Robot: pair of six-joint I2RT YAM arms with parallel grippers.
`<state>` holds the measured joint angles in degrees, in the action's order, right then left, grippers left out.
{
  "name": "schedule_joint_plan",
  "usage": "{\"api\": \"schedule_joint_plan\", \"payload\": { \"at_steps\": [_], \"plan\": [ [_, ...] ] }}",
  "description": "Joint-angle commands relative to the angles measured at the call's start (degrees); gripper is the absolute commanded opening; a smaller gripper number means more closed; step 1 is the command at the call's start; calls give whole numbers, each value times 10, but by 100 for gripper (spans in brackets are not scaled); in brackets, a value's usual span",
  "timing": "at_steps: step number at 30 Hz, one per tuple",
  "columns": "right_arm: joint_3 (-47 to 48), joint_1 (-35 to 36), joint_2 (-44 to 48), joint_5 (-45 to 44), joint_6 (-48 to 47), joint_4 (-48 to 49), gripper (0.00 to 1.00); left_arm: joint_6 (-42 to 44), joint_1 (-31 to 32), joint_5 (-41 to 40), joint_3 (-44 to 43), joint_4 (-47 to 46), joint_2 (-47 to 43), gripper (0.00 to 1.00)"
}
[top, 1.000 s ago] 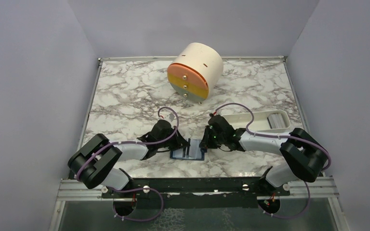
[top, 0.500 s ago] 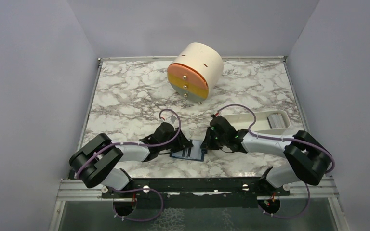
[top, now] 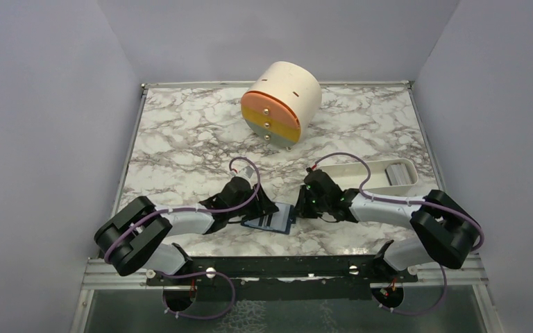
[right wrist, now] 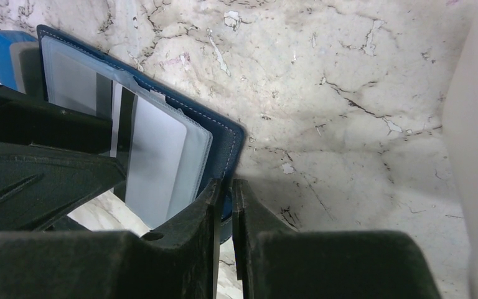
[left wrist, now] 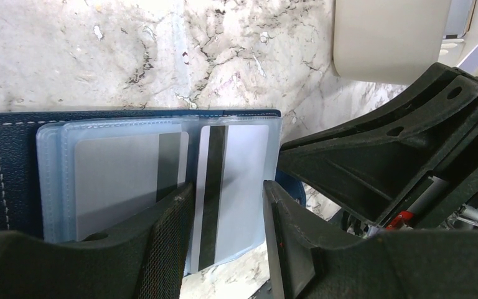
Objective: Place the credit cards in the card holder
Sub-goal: Insert the credit card into the card holder.
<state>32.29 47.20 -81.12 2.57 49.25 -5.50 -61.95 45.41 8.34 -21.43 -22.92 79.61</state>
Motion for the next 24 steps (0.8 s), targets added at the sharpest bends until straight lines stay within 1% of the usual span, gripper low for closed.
{"api": "schedule_joint_plan", "payload": {
  "at_steps": [1,8,14,19,24],
  "plan": [
    [-7,3,-17,-15,-9,11,12,24,2,-16,-2,38,-5,46],
    [9,3,-45,-2,-11,29,12,23,14,-3,-27,37,9,45],
    [17,3,-52,-9,-13,31,12,28,22,-1,-48,38,13,45],
    [20,2,-56,-29,-15,26,11,23,27,9,-62,38,25,45],
    [34,3,-31,-72,-30,-13,11,21,28,4,-69,38,30,45]
  ]
}}
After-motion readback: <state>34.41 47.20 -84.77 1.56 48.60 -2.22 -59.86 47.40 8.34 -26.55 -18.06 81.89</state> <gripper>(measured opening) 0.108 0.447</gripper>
